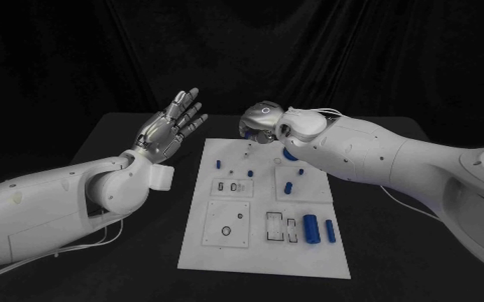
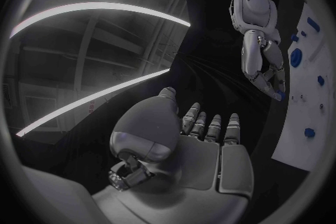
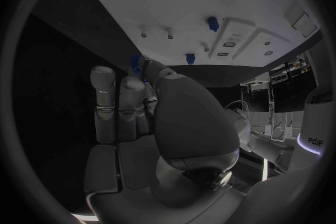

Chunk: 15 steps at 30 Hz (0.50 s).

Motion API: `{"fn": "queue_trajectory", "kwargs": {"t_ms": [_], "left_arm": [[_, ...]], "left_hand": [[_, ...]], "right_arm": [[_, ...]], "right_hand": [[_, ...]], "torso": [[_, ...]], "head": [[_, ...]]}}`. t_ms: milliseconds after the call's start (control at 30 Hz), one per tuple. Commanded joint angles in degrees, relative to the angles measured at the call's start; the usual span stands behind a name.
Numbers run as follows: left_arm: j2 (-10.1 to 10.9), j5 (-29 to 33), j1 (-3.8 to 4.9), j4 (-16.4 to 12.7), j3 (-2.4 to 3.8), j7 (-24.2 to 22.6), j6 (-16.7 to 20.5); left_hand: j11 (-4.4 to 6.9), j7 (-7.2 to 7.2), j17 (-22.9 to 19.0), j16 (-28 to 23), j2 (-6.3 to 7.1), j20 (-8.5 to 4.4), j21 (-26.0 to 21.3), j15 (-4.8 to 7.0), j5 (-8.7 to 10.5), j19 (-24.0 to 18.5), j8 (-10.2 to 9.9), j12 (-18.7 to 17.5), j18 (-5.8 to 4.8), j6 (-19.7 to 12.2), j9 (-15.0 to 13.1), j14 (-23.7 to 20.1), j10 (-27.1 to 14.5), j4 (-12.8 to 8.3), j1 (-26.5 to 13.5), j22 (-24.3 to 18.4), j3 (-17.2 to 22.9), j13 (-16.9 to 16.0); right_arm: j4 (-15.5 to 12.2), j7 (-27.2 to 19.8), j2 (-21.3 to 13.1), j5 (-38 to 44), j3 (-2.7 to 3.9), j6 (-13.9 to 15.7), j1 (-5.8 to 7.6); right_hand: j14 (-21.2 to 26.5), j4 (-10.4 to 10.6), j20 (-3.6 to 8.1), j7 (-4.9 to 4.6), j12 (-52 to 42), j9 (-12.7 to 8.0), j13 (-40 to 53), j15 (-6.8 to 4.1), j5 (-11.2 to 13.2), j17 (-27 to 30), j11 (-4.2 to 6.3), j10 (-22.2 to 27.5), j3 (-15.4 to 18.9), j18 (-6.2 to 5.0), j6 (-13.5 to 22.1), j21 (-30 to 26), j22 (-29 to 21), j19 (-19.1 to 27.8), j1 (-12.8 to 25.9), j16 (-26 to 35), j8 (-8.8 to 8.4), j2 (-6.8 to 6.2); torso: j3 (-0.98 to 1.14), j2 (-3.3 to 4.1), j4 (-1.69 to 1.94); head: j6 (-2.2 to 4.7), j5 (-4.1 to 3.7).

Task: Assemble the parts on the task board

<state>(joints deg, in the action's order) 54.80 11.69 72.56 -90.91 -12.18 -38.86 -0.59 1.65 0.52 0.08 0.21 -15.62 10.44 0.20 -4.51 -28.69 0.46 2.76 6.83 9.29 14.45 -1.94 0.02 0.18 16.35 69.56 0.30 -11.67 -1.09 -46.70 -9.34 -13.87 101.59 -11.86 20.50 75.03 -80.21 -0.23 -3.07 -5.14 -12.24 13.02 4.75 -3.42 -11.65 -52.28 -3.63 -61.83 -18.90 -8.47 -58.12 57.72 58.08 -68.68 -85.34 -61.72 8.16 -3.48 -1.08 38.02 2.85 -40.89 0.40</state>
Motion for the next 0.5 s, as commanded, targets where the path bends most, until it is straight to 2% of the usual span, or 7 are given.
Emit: {"fn": "queue_trajectory", "kwargs": {"t_ms": [33,200,500], "left_arm": [[-0.1,0.2,0.28,-0.3,0.06,-7.2,0.6],[-0.1,0.2,0.36,-0.3,0.06,-7.3,0.4],[0.1,0.2,0.39,-0.3,0.05,-7.3,0.1]], "left_hand": [[-0.35,0.16,-0.1,-0.2,-0.05,0.38,0.3,0.16,-0.28,0.1,0.3,0.3,0.94,0.4,-0.1,0.0,0.1,0.0,0.4,0.1,0.3,-0.1],[-0.44,0.25,-0.1,-0.2,0.0,0.44,0.3,0.11,-0.37,0.1,0.3,0.4,0.95,0.4,-0.1,0.0,0.1,0.0,0.5,0.1,0.3,-0.1],[-0.51,0.32,-0.1,-0.2,-0.01,0.48,0.3,0.07,-0.44,0.1,0.3,0.4,0.95,0.5,-0.1,0.0,0.1,0.0,0.6,0.1,0.3,-0.1]], "right_arm": [[0.6,0.1,0.2,0.1,0.03,-1.0,-0.08],[1.3,0.3,0.5,0.1,0.03,-1.4,-0.39],[1.3,0.6,0.5,0.1,0.03,-2.0,-0.65]], "right_hand": [[-0.1,0.2,-0.06,-0.04,0.5,0.1,-0.1,0.26,0.3,0.1,1.46,-1.3,-0.3,0.4,0.5,0.2,0.1,-0.1,0.2,0.2,-0.44,-0.56],[0.0,0.3,-0.07,-0.04,0.6,0.1,-0.1,0.28,0.4,0.4,1.46,-1.3,-0.4,0.38,0.7,0.1,0.1,0.1,0.2,0.5,-0.59,-0.58],[0.2,0.3,-0.1,-0.08,0.9,0.0,-0.1,0.3,0.4,0.7,1.43,-1.2,-0.5,0.36,0.9,-0.1,0.1,0.3,0.2,0.8,-0.81,-0.65]], "torso": [[-0.28,0.62,0.57],[-0.45,0.95,0.89],[-0.48,0.95,0.96]], "head": [[0.19,-0.33],[0.6,-0.79],[0.51,-0.87]]}}
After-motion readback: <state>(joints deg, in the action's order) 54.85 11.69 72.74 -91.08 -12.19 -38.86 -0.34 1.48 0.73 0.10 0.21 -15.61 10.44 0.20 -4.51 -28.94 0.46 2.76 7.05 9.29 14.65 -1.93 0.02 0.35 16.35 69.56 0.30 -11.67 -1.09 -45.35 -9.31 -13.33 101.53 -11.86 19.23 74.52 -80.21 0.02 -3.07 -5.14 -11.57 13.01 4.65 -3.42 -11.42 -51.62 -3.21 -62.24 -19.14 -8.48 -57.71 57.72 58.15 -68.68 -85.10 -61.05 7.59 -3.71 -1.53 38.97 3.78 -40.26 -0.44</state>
